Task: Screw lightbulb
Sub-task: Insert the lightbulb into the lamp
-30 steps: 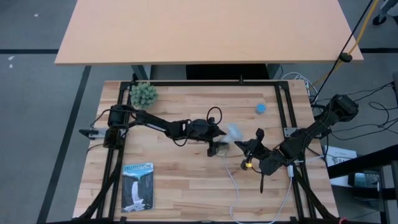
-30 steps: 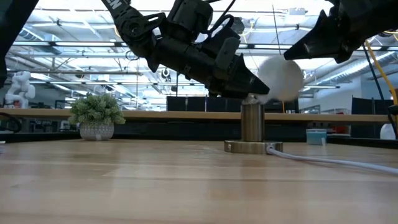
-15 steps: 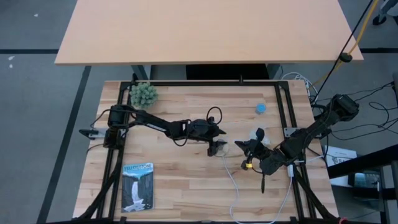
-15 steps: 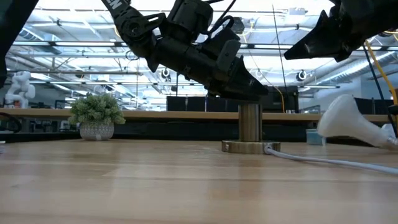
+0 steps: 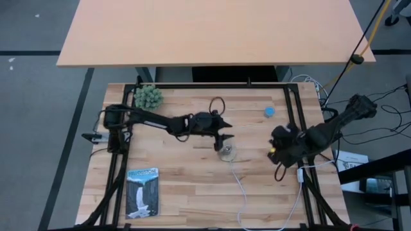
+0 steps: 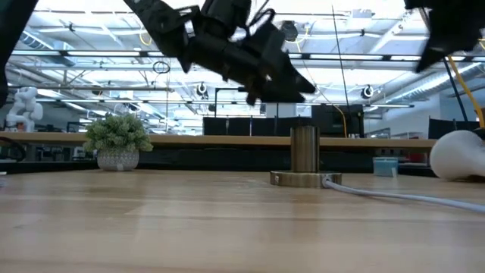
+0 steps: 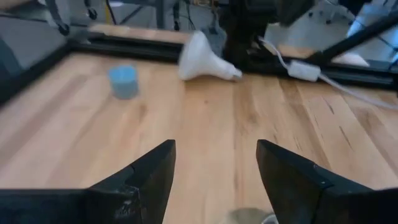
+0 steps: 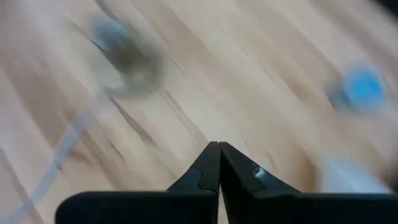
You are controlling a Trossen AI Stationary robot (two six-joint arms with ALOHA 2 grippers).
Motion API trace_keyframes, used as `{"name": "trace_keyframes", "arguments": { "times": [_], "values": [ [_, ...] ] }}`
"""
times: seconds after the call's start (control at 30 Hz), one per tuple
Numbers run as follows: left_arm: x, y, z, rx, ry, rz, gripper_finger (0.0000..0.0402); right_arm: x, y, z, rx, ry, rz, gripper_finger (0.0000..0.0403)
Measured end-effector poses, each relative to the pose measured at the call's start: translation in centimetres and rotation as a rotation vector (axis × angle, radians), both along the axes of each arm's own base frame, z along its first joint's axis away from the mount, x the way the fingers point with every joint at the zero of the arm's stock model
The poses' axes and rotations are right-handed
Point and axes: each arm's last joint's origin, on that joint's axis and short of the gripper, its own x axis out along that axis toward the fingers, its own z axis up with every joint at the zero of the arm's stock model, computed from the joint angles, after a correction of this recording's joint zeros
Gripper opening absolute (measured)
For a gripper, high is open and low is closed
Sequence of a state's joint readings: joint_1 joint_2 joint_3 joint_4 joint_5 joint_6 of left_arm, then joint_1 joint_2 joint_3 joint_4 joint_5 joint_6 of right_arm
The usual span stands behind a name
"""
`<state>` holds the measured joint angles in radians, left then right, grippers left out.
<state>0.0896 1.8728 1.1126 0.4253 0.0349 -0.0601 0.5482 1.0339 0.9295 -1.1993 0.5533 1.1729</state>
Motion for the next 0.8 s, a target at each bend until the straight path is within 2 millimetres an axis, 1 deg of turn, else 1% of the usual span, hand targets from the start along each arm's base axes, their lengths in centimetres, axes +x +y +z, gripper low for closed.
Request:
{"name": "trace_keyframes", "arguments": {
  "times": [0.13, 0.23, 0.33, 0.4, 0.5, 0.63, 0.67, 0.73, 0.8],
  "values": [
    [-1.7, 1.2, 3.1, 0.008, 0.017, 0.031, 0.0229, -1.7, -0.9, 0.6, 0.123, 0.157, -0.207, 0.0],
    [-3.1, 1.6, 4.5, -0.009, 0.063, 0.05, 0.0229, -2.1, -1.0, 0.1, 0.173, 0.184, -0.3, 0.0],
    [-4.2, 1.6, 5.1, -0.041, 0.127, 0.09, 0.0229, -2.0, -1.0, -0.8, 0.233, 0.181, -0.392, 0.0002],
    [-4.8, 1.5, 4.8, -0.062, 0.196, 0.125, 0.0229, -2.1, -1.0, -1.6, 0.25, 0.17, -0.449, 0.001],
    [-5.1, 1.2, 4.2, -0.096, 0.268, 0.168, 0.0229, -2.3, -1.2, -2.9, 0.248, 0.172, -0.525, 0.0027],
    [-5.3, 0.2, 3.2, -0.101, 0.339, 0.21, 0.0229, -2.9, -1.8, -4.9, 0.266, 0.24, -0.631, 0.0056],
    [-5.4, -0.1, 2.9, -0.096, 0.345, 0.221, 0.0229, -2.8, -1.9, -5.1, 0.266, 0.256, -0.642, 0.0064],
    [-5.6, -0.5, 2.3, -0.084, 0.358, 0.239, 0.0229, -2.3, -1.9, -4.9, 0.273, 0.253, -0.636, 0.0078],
    [-5.9, -0.9, 1.6, -0.084, 0.37, 0.261, 0.0229, -1.9, -2.1, -5.0, 0.26, 0.266, -0.575, 0.0091]
  ]
}}
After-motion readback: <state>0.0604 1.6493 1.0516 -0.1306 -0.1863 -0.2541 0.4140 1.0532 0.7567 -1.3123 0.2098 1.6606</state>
